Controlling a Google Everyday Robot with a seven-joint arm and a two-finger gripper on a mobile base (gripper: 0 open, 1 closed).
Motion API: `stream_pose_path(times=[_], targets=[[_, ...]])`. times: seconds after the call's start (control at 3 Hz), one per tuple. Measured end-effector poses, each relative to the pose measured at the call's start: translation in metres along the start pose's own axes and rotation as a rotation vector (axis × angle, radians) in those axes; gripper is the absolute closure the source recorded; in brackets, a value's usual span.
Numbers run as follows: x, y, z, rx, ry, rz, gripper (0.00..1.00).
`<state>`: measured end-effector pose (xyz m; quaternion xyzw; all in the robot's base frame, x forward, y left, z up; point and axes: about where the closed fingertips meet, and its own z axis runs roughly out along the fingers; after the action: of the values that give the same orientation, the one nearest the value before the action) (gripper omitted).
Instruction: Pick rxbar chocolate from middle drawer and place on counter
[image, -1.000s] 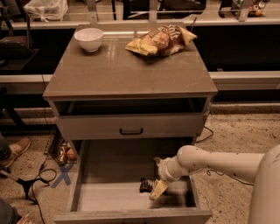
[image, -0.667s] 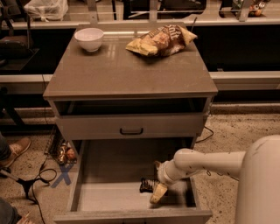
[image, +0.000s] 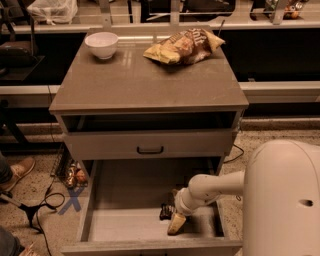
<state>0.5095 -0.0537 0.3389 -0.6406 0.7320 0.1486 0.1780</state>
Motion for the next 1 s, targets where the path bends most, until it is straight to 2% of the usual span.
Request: stream_pose_path(times=[0.33,1.0], targets=[[-0.0083,-0.0008,-0.0015,0.01,-0.007,-0.021,0.41],[-0.0136,-0.0011,-0.0111,0.011,-0.008,-0.023,0.88]])
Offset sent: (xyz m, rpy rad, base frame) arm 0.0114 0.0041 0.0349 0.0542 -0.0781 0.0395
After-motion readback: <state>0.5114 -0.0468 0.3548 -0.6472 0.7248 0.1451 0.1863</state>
